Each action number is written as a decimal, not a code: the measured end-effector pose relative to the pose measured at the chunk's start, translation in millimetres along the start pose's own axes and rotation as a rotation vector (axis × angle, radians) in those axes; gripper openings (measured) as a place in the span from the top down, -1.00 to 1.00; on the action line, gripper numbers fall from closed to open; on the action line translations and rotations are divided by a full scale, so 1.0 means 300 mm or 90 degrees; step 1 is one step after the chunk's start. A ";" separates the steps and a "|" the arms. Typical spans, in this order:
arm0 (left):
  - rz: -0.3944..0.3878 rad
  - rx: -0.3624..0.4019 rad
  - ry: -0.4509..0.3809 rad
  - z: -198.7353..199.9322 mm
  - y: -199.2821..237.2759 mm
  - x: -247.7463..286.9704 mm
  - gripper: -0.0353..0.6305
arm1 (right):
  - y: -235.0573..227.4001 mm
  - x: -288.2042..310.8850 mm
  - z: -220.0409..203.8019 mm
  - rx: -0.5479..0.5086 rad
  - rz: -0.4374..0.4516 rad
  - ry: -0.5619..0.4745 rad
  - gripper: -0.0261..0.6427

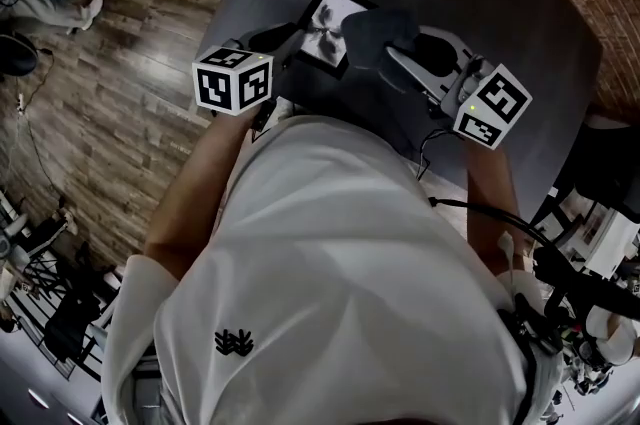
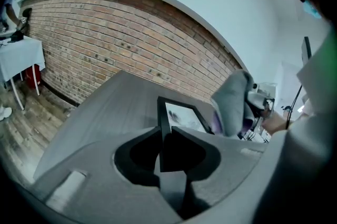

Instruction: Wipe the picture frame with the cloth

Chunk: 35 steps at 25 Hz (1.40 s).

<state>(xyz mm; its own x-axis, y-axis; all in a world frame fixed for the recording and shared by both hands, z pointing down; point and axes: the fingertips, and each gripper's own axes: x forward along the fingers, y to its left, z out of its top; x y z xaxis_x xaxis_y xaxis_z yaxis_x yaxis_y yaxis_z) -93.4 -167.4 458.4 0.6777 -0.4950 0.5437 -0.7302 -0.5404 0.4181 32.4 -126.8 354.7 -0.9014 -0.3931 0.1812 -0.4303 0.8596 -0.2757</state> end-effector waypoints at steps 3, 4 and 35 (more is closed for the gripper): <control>0.006 -0.011 -0.009 0.014 0.024 -0.007 0.67 | 0.128 0.007 -0.044 0.004 0.107 0.016 0.60; 0.007 -0.013 -0.012 0.021 0.031 -0.010 0.67 | 0.158 0.007 -0.061 0.007 0.136 0.026 0.60; 0.000 -0.027 -0.033 0.049 0.026 -0.051 0.67 | -0.092 -0.068 -0.112 -0.088 -0.068 0.112 0.60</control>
<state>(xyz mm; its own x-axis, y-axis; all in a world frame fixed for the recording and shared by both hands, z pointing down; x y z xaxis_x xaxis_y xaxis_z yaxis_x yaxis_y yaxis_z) -108.0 -174.1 442.6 0.6809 -0.5301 0.5053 -0.7321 -0.5117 0.4496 64.2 -131.7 390.5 -0.8238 -0.4314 0.3678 -0.5012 0.8574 -0.1168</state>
